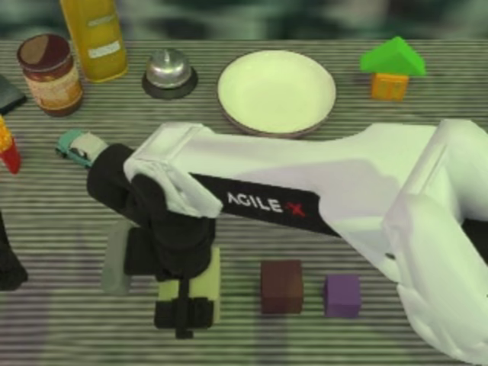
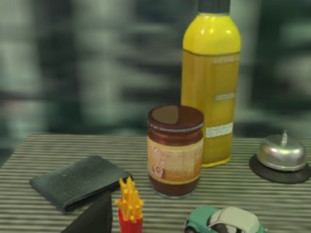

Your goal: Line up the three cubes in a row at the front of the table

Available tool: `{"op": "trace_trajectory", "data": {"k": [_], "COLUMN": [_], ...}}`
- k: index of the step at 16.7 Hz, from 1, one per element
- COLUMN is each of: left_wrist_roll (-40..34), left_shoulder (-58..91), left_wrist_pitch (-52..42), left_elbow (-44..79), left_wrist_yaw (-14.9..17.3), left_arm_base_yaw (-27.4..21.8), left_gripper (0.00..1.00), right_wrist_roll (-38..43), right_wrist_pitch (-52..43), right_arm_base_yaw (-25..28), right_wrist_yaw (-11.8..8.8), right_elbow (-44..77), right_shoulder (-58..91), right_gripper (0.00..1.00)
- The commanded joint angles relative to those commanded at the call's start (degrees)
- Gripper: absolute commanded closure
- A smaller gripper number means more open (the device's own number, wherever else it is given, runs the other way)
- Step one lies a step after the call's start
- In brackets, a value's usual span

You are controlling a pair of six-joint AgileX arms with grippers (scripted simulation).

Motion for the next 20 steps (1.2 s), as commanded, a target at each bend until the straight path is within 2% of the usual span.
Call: {"op": "trace_trajectory", "data": {"k": [2, 3, 13, 20], "left_wrist_roll": [0.0, 0.0, 0.0, 0.0], "left_shoulder": [0.0, 0.0, 0.0, 0.0], "left_wrist_pitch": [0.0, 0.0, 0.0, 0.0], "left_elbow": [0.0, 0.0, 0.0, 0.0], "left_wrist_yaw": [0.0, 0.0, 0.0, 0.0], "left_arm_base_yaw": [0.0, 0.0, 0.0, 0.0], "left_gripper": [0.0, 0.0, 0.0, 0.0], "right_wrist_roll": [0.0, 0.0, -0.16, -0.11], "right_wrist_pitch": [0.0, 0.0, -1.0, -13.81], "right_arm_base_yaw": [0.0, 0.0, 0.09, 0.39], "right_wrist_yaw": [0.0, 0.0, 0.03, -0.02], "right_elbow": [0.0, 0.0, 1.01, 11.55], "right_shoulder": [0.0, 0.0, -0.11, -2.22], "right_gripper": [0.02, 0.0, 0.0, 0.0]}}
